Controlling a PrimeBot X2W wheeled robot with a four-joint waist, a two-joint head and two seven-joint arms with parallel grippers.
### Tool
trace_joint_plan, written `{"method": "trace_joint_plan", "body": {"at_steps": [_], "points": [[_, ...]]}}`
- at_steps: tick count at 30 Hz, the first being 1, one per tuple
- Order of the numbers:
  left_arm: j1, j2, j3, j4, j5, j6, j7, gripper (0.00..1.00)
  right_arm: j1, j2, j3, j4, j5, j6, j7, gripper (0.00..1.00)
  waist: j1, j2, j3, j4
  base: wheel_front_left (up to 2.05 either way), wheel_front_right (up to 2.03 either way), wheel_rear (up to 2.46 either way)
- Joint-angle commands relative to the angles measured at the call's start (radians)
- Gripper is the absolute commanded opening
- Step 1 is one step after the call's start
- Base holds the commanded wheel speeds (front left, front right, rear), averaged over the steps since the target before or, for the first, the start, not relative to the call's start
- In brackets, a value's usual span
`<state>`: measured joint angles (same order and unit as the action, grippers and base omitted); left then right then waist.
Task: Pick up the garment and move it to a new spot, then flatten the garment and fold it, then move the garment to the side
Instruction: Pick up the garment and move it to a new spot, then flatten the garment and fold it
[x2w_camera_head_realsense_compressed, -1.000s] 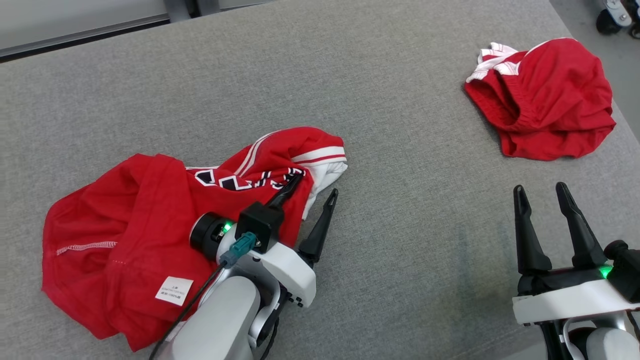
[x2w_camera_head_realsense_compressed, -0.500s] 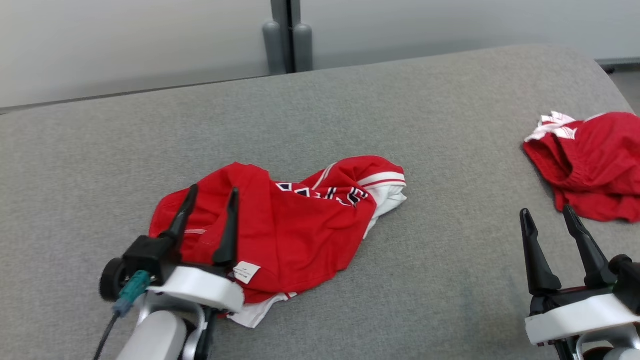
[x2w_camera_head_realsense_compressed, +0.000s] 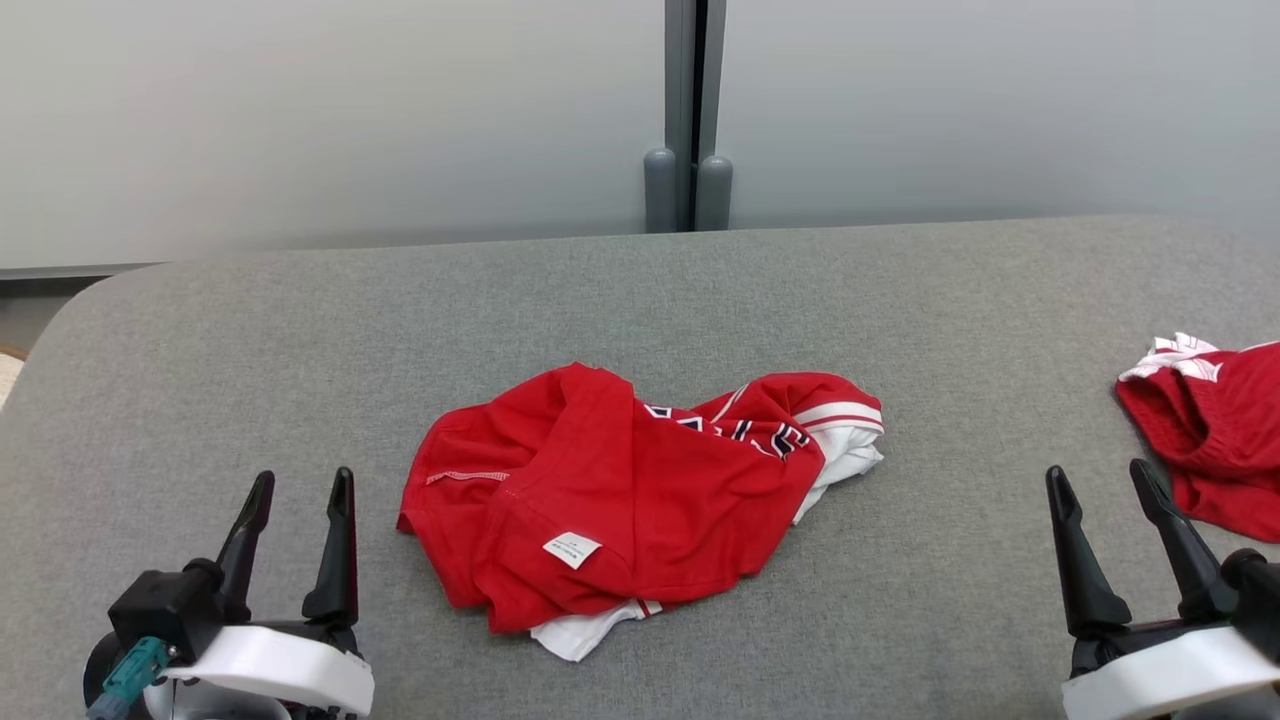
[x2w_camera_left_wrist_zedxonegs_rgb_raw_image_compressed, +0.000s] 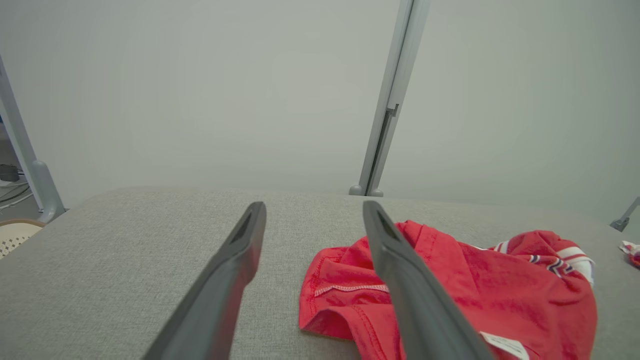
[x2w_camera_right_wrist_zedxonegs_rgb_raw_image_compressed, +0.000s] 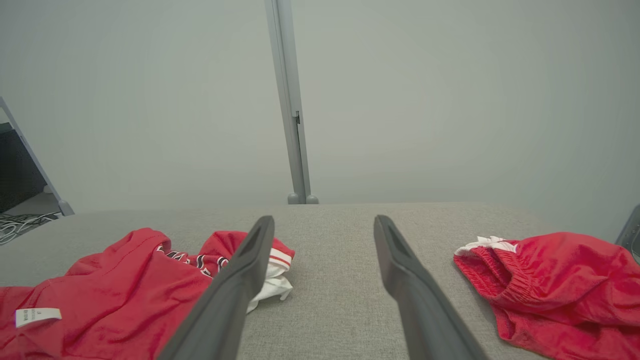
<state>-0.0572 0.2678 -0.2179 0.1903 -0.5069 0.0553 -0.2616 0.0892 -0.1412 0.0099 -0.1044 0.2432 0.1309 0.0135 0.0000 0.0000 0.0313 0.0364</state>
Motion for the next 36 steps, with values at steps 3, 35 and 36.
{"method": "trace_joint_plan", "body": {"at_steps": [3,35,36], "points": [[0.032,0.000,-0.002,-0.002,0.008,0.010,-0.004,1.00,0.029,-0.005,-0.003,0.001,0.001,0.000,0.010,1.00,0.0000,0.0000,-0.034,0.007,0.00,0.00,0.00],[0.130,0.032,-0.044,-0.123,0.037,0.088,0.077,1.00,0.089,0.010,-0.009,-0.027,-0.005,0.000,0.036,1.00,0.0000,0.0000,-0.073,0.010,0.00,0.00,0.00],[0.129,0.032,-0.046,-0.127,0.041,0.090,0.081,1.00,0.088,0.011,-0.009,-0.026,-0.005,0.000,0.037,1.00,0.0000,0.0000,-0.071,0.010,0.00,0.00,0.00]]}}
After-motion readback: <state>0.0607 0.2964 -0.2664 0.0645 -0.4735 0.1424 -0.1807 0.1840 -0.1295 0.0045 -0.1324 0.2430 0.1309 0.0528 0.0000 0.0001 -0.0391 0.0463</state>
